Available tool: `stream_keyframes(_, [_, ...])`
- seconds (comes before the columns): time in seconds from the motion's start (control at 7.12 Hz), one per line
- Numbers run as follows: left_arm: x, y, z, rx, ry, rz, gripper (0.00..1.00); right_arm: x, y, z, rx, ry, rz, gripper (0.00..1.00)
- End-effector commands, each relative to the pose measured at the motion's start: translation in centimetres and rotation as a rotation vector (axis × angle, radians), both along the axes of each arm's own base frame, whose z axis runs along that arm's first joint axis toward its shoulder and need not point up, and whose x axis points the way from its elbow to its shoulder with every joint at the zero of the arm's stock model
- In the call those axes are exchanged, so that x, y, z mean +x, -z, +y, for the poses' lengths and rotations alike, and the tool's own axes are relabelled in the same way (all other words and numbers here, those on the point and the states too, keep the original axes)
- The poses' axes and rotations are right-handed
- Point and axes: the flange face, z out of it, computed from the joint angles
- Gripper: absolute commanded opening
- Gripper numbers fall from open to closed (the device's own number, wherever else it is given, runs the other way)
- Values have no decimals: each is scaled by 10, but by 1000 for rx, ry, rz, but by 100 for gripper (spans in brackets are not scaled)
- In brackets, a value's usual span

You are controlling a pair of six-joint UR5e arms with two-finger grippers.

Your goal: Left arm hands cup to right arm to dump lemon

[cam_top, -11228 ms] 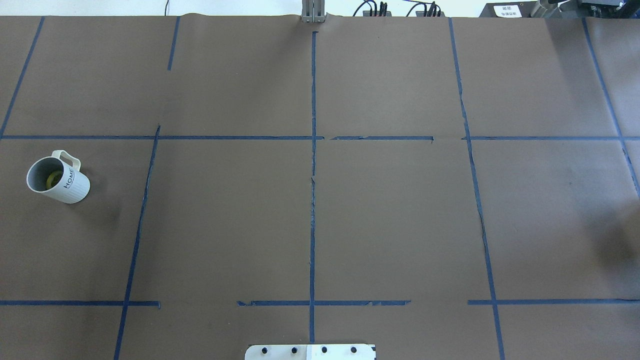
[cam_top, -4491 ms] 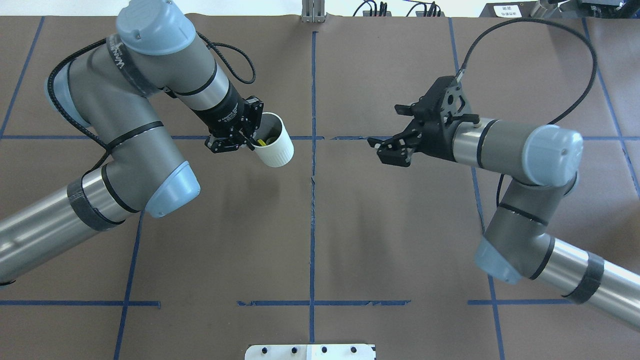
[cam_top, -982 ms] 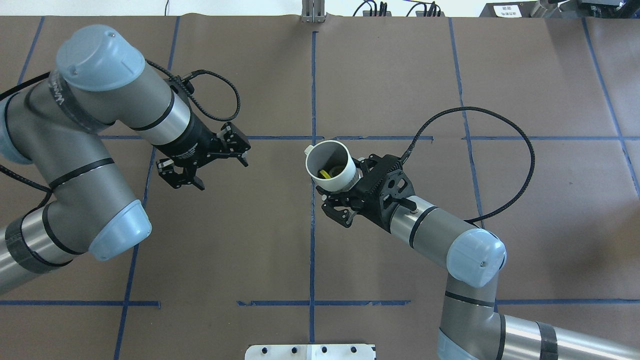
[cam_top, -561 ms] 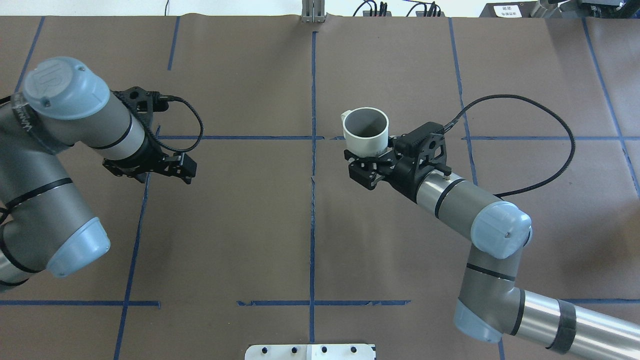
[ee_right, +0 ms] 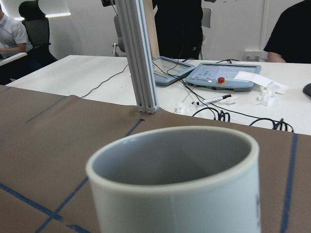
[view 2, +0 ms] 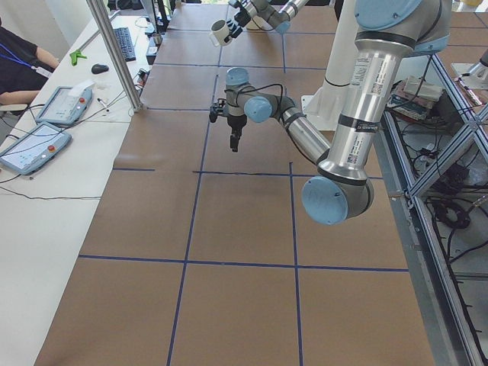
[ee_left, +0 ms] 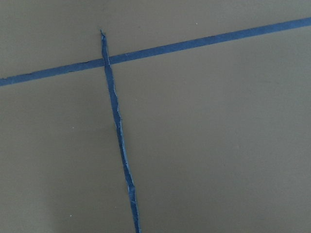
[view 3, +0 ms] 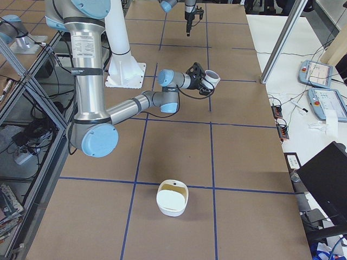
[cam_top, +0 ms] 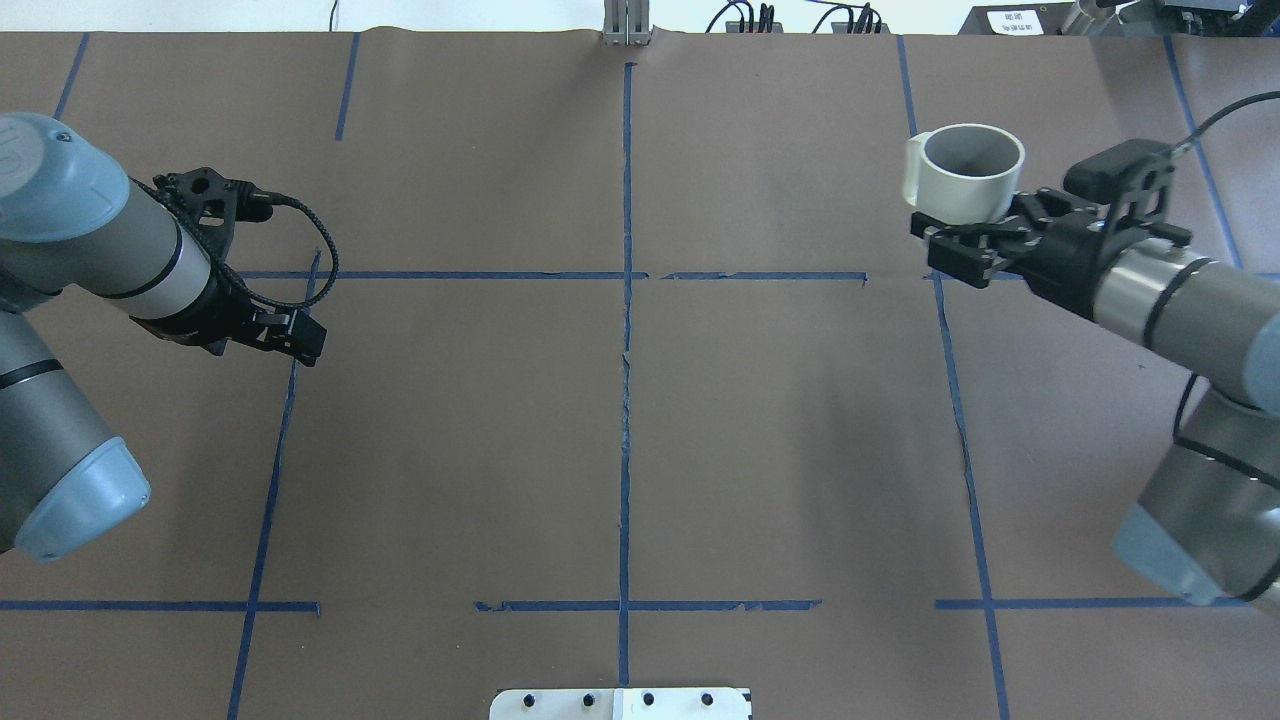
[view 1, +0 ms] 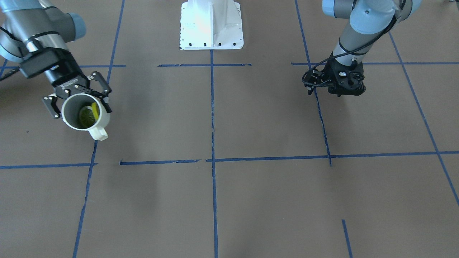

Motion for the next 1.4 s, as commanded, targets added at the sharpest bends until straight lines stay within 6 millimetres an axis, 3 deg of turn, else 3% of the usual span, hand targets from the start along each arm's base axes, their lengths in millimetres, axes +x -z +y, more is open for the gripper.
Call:
stream_keyframes(0.0, [3,6,0,-62,69,14,100,101,-71,53,-14,14,13,23])
stream_keyframes(0.28, [11,10,-4,-100,105,20,100,157,-147,108,11,-16,-15,24])
stream_keyframes(0.56, [20,12,-5,-110,106,22,100,210,-271,169,50,-32,-83,23])
stream_keyframes(0.7, [20,12,-5,-109,106,22,100,230,-298,190,-33,-53,-238,24])
stream_keyframes(0.98, [19,13,-5,-110,107,23,100,254,-322,212,-176,-85,-477,25])
stream_keyframes(1.12, [19,14,-4,-109,106,25,100,262,-325,215,-274,-103,-637,25])
stream_keyframes(1.26, [20,14,-4,-108,105,25,100,258,-322,206,-374,-100,-784,25])
